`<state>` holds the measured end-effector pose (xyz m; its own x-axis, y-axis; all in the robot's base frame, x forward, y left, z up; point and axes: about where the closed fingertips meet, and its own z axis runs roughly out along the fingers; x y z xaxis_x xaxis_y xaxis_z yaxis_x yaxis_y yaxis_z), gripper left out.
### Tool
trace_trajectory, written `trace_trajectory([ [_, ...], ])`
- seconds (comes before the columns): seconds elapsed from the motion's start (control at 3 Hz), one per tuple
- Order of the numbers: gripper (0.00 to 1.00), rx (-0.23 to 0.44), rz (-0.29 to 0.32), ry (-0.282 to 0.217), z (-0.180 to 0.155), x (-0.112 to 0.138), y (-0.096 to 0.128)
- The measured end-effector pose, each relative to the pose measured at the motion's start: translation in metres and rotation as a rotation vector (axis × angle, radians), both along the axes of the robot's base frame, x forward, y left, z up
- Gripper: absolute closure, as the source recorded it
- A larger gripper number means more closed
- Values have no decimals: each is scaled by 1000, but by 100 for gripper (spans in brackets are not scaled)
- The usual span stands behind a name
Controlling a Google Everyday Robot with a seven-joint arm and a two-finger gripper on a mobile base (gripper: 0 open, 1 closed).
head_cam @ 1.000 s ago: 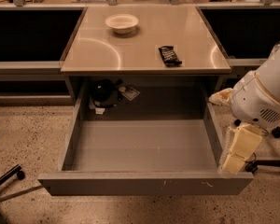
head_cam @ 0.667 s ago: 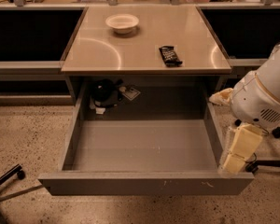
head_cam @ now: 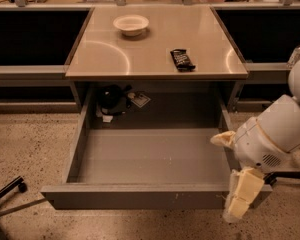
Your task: Close top drawer
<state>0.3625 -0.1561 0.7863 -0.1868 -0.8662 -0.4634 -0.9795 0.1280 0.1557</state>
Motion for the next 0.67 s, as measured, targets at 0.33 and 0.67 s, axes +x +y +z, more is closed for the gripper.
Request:
trace_trajectory([
  [0.33, 0, 84, 68, 93, -40, -33, 17],
  [0.67, 0, 84, 68, 93, -40, -34, 17],
])
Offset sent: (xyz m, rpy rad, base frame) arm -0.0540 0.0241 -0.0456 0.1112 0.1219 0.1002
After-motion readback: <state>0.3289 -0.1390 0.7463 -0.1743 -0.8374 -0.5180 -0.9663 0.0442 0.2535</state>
